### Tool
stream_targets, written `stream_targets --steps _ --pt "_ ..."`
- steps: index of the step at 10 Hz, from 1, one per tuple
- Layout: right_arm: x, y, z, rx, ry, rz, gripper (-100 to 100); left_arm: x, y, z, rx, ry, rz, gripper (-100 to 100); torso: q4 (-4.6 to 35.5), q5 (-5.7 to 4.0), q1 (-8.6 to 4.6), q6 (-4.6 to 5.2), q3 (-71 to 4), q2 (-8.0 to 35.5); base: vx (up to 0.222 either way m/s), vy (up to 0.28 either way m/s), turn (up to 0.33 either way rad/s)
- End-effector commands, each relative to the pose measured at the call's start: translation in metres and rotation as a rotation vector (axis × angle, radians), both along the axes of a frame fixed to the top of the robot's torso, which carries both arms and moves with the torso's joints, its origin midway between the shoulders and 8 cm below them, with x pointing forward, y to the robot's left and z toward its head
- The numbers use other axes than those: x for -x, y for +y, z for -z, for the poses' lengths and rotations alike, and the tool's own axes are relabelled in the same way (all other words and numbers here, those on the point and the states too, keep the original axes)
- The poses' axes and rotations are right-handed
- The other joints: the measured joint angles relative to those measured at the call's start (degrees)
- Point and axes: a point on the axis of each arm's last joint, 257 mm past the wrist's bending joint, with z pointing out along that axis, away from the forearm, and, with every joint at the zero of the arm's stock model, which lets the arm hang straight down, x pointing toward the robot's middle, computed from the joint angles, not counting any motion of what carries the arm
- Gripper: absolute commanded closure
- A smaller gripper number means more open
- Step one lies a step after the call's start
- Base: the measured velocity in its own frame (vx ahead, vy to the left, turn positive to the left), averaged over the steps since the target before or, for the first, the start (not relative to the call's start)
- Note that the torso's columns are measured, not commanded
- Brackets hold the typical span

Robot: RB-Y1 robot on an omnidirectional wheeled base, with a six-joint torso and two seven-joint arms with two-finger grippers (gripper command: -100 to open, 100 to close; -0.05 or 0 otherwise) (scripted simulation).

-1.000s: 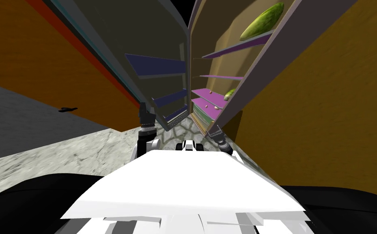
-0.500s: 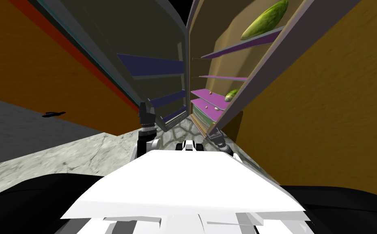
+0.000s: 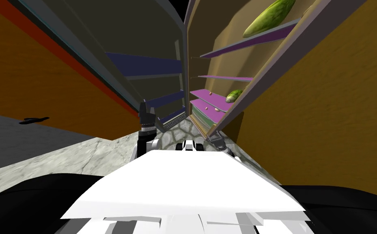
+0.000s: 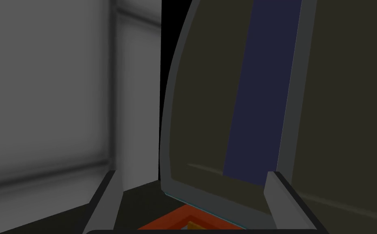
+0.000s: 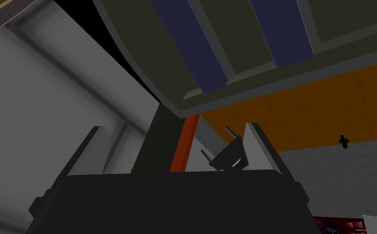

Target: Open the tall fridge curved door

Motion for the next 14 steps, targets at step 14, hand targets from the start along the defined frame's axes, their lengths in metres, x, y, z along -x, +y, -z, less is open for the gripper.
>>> stream_targets --steps 14 --pt "0.063 -0.004 0.069 0.28 -0.059 0.173 -100 0.0 0.0 0.0 0.0 0.0 0.0 0 0.0 0.02 0.09 0.03 0.0 0.0 0.114 0.05 -0.067"
